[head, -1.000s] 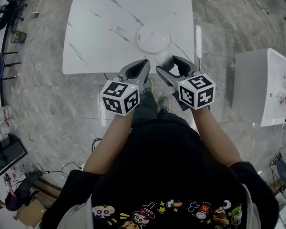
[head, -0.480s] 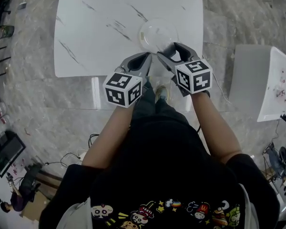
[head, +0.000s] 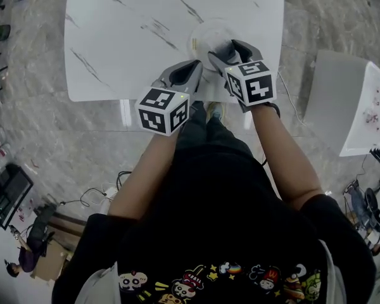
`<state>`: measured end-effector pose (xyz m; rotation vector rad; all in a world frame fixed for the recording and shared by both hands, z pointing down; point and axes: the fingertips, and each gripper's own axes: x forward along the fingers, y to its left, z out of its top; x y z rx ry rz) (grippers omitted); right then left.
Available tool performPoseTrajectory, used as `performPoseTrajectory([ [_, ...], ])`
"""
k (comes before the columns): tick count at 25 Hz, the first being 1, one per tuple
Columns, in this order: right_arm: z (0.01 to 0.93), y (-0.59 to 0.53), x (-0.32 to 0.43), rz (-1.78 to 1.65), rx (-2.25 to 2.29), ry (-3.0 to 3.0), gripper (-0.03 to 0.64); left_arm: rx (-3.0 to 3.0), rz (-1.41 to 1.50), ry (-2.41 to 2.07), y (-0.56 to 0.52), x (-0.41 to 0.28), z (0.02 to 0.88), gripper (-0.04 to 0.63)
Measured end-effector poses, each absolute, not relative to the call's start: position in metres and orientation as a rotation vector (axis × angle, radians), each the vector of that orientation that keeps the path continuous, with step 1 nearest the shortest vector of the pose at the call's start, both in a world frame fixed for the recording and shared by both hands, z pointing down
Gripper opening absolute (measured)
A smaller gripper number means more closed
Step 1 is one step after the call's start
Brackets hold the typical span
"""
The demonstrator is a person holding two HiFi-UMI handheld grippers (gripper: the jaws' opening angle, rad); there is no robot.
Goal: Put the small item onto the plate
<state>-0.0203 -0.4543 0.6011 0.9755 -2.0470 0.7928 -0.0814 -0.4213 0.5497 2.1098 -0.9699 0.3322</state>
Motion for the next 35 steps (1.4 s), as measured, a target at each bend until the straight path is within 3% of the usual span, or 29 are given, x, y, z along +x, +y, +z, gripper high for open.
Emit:
performPoseTrajectory([
  [35, 0.597, -0.463, -0.033, 0.617, 0.962, -2.053, 0.359, 2.091, 0.347, -0.98, -0.428, -0.099, 0.556, 0.0],
])
